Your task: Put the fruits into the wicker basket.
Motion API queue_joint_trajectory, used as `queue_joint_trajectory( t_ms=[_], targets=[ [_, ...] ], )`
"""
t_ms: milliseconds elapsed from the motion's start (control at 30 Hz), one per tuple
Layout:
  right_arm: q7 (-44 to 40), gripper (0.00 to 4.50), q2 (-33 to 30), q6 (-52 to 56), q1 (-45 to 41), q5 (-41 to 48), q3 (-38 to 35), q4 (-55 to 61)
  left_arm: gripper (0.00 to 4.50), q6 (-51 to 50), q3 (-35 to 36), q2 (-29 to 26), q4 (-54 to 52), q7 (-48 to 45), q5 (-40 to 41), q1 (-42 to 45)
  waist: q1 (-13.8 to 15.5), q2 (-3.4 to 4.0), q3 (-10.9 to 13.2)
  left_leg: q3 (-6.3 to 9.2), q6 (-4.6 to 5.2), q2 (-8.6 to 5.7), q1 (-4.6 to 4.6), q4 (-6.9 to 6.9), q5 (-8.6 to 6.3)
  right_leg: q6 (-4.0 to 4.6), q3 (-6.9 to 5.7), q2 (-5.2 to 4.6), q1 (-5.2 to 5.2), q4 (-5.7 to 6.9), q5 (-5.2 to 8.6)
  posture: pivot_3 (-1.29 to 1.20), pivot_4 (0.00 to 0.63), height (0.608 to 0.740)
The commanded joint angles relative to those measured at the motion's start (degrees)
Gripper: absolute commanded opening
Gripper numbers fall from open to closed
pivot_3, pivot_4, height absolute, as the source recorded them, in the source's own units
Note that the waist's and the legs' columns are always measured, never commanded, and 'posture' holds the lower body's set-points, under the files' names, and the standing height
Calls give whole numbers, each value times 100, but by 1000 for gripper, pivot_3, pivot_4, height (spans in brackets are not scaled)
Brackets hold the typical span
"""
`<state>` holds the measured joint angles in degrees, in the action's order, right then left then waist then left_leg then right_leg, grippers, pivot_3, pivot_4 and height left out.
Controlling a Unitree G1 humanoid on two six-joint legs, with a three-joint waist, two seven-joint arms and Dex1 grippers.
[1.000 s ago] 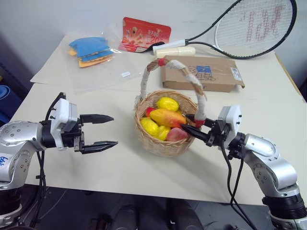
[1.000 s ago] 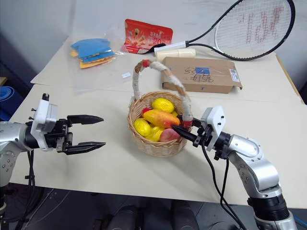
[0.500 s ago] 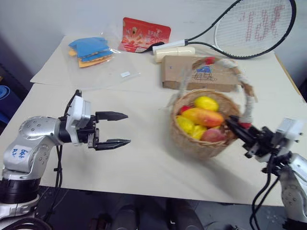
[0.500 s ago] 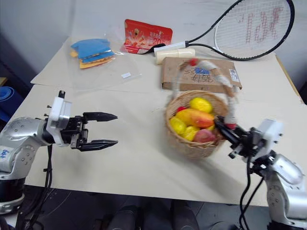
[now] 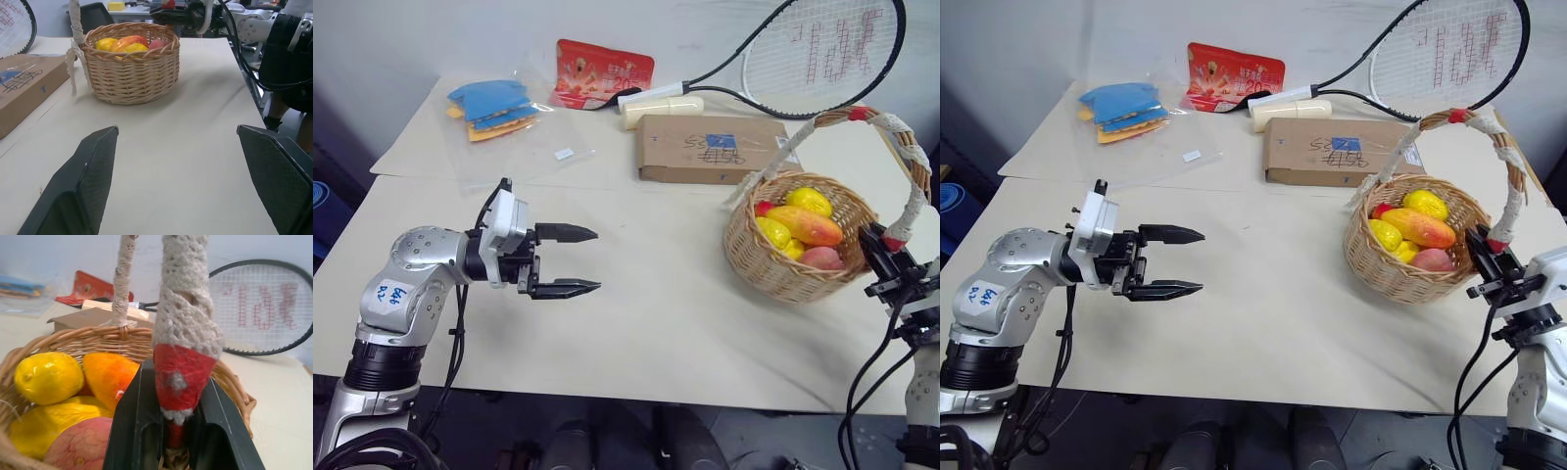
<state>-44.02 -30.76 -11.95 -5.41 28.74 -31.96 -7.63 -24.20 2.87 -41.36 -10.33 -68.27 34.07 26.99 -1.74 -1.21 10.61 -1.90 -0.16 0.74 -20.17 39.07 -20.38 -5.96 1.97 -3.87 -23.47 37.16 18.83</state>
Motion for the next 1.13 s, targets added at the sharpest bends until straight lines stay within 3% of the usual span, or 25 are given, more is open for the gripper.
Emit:
queue_joint_trajectory(
  t_ms=[33, 167, 367, 567, 733, 833, 1000, 1133],
  targets=[
    [128, 1211, 67, -97, -82, -112, 78, -373, 4067, 75, 103, -53, -157, 21, 8, -16, 2, 0, 0, -2, 0, 0, 0, 1, 0, -1, 2, -1, 0, 1, -1, 0, 150, 740],
    [71, 2543, 76, -203, -65, -96, 202, -157, 4067, 71, 218, -145, -222, 30, 17, -189, -15, 2, -1, -1, 0, 5, 0, 1, 0, -2, 2, 0, -2, 2, -1, 0, 150, 740],
    [-53, 4473, -260, -35, 553, 268, -233, 531, 4067, 100, 432, -320, -188, 32, 40, -446, 16, 2, -1, 0, 0, 6, -3, -1, -1, -2, 1, -2, -2, -3, -1, 0, 150, 740],
    [-271, 4473, -845, 436, 1225, 780, -919, 1388, 4067, 154, 662, -539, 131, -132, 8, -762, 15, 11, 4, 1, 10, 1, -4, -2, -7, -2, 0, -9, 0, -8, -1, 0, 150, 740],
    [-1323, 4473, -1326, 423, 2016, 832, -1196, 1572, 4067, 568, 967, -741, 350, -313, -166, -1459, 1, 12, 3, 1, 26, 9, 3, -21, -16, -1, -1, 0, 0, -15, -1, 0, 150, 740],
    [-2800, 4473, -1600, -493, 2592, 311, -649, 1168, 4067, 1227, 1134, -632, 398, -133, -553, -2022, 12, 13, 3, -3, 32, 6, 3, -20, -19, -1, 2, -3, 2, -20, -1, 0, 150, 740],
    [-3411, 4473, -1242, -838, 2136, 273, 450, 771, 4067, 2215, 1121, -270, 261, 333, -1173, -2662, -2, 2, -2, -5, 44, 2, 15, -14, -25, -4, 3, -21, 21, -29, -4, 0, 150, 740],
    [-3212, 4473, -793, -779, 1564, 31, 1299, 726, 4067, 2475, 1089, 35, 126, 762, -1295, -2640, 13, 7, 1, 6, 36, 2, 15, -15, -21, -3, -8, -24, 19, -23, -5, 0, 150, 740]
  ],
)
